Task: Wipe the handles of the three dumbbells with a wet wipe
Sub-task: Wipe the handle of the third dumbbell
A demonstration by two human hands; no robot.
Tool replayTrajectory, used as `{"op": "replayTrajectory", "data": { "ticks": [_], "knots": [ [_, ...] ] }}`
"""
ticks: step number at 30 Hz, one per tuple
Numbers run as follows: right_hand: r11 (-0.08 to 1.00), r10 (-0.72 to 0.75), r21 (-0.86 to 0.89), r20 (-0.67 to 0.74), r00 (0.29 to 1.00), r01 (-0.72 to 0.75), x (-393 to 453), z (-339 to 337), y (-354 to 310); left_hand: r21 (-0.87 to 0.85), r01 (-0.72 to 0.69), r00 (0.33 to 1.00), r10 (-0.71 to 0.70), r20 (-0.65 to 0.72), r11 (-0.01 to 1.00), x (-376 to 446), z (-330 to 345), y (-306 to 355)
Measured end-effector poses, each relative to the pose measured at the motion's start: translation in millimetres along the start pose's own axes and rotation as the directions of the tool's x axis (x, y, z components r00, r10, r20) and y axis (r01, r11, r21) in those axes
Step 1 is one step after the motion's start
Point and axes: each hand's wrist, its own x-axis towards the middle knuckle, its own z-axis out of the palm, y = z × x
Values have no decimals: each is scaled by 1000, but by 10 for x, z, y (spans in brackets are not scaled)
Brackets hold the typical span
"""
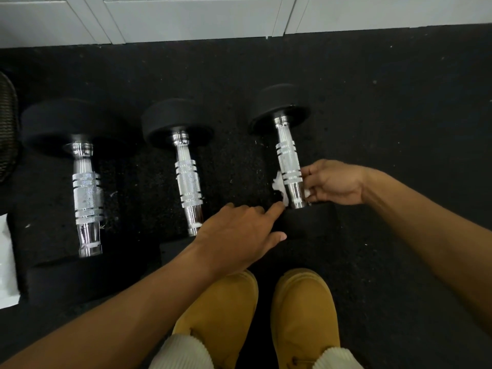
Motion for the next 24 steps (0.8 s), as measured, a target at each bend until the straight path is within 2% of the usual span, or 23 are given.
{"op": "replayTrajectory", "data": {
  "ticks": [2,4,8,11,14,17,20,22,24],
  "knots": [
    [998,68,-19,19,998,-67,14,-8,-83,11,-2,1000,1,6,1000,2,-3,4],
    [997,71,40,26,997,-72,46,-6,-157,12,-2,1000,2,-1,1000,2,2,-1],
    [962,-79,258,-32,996,85,146,40,-313,3,1,1000,-1,4,1000,-3,5,-1],
    [862,-145,458,-189,971,217,288,43,-467,1,2,1000,-2,4,1000,-3,3,6],
    [823,-160,496,-269,950,279,374,60,-498,7,0,1000,0,5,1000,-2,-4,5],
    [900,-174,380,-139,975,214,275,45,-325,-9,3,1000,-3,8,1000,0,-6,9],
    [988,-55,149,41,998,49,110,-23,-44,-5,2,1000,-2,12,1000,-2,-12,1],
    [1000,1,4,43,999,-2,37,-45,21,0,0,1000,0,7,1000,-1,-7,3],
    [998,52,-36,37,998,-50,24,-48,-30,0,0,1000,0,5,1000,2,-7,7]
  ]
}}
